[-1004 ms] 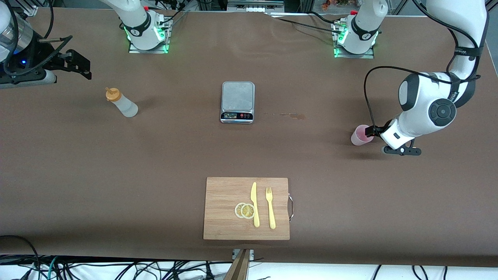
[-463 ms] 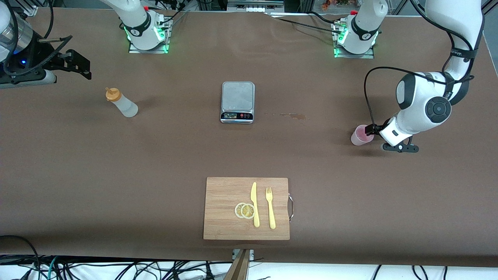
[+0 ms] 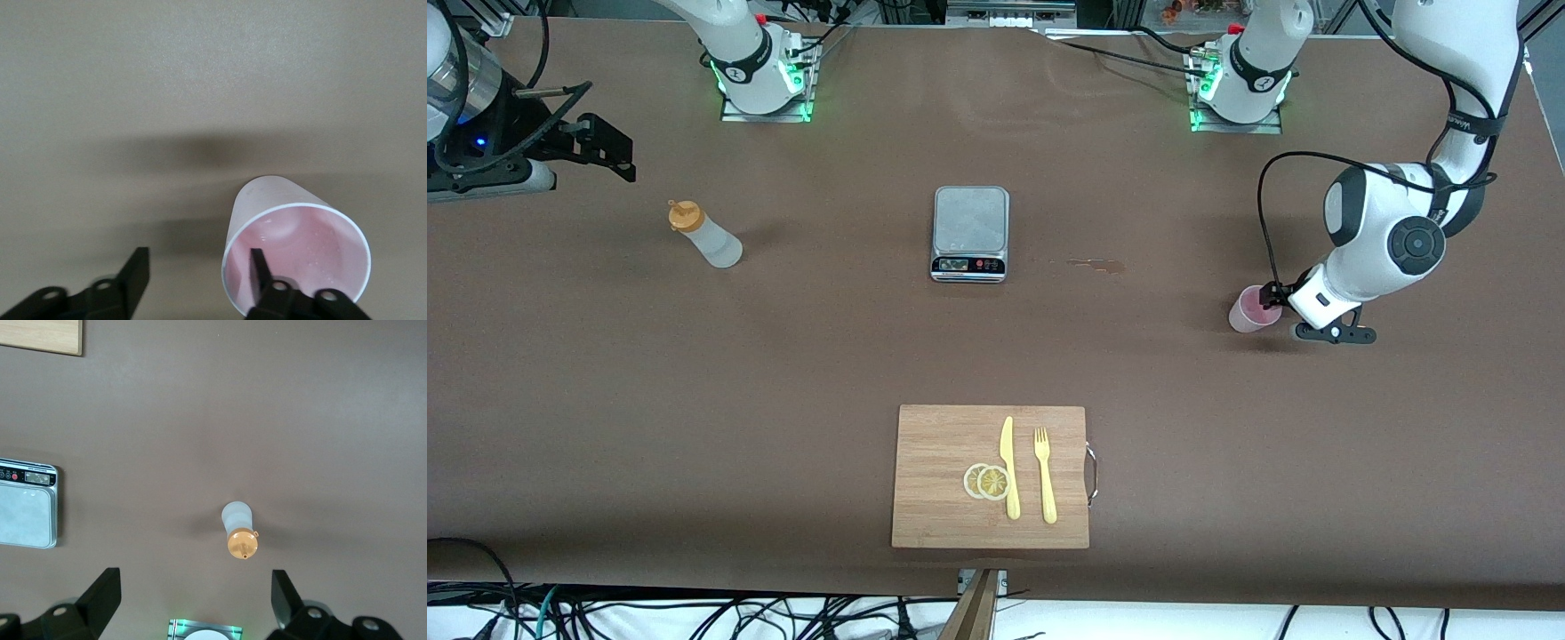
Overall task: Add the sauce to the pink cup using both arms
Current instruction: 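Carry the pink cup onto the scale while the right gripper reaches the bottle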
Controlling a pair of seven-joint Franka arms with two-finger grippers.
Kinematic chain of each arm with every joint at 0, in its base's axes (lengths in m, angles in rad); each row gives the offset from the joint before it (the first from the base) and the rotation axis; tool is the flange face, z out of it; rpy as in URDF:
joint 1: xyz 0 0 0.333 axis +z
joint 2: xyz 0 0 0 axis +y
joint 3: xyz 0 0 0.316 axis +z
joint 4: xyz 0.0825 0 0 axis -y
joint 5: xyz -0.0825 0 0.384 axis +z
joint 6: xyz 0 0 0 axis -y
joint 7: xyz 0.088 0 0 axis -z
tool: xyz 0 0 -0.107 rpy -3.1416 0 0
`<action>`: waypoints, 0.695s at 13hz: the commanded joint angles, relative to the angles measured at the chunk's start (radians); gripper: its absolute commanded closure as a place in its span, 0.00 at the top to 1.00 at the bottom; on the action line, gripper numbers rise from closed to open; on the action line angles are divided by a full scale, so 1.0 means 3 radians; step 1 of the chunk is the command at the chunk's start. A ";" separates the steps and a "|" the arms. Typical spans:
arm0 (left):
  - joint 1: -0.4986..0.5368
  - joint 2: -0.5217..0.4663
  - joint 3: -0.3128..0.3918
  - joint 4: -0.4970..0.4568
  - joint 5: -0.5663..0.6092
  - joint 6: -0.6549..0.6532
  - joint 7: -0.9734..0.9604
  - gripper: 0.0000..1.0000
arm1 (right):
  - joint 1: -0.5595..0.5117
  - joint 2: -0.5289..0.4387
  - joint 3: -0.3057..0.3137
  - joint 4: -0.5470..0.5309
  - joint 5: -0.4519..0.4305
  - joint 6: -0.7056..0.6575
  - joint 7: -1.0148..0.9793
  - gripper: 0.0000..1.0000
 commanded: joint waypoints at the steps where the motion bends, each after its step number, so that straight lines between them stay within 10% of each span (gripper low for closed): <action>1: 0.0013 -0.0022 -0.0012 -0.0020 0.0026 0.0034 0.0014 0.17 | -0.0027 0.0041 -0.0007 0.0014 0.0010 -0.0145 0.0014 1.00; 3: 0.0013 -0.0022 -0.0012 -0.0010 0.0021 0.0018 0.0004 0.00 | -0.0027 0.0107 -0.0023 0.0019 0.0015 -0.0151 0.0009 1.00; 9: -0.0063 -0.0042 -0.0022 0.0316 -0.0213 -0.0302 0.0009 0.00 | -0.0027 0.0522 -0.0023 0.0040 0.0199 -0.0191 -0.0017 1.00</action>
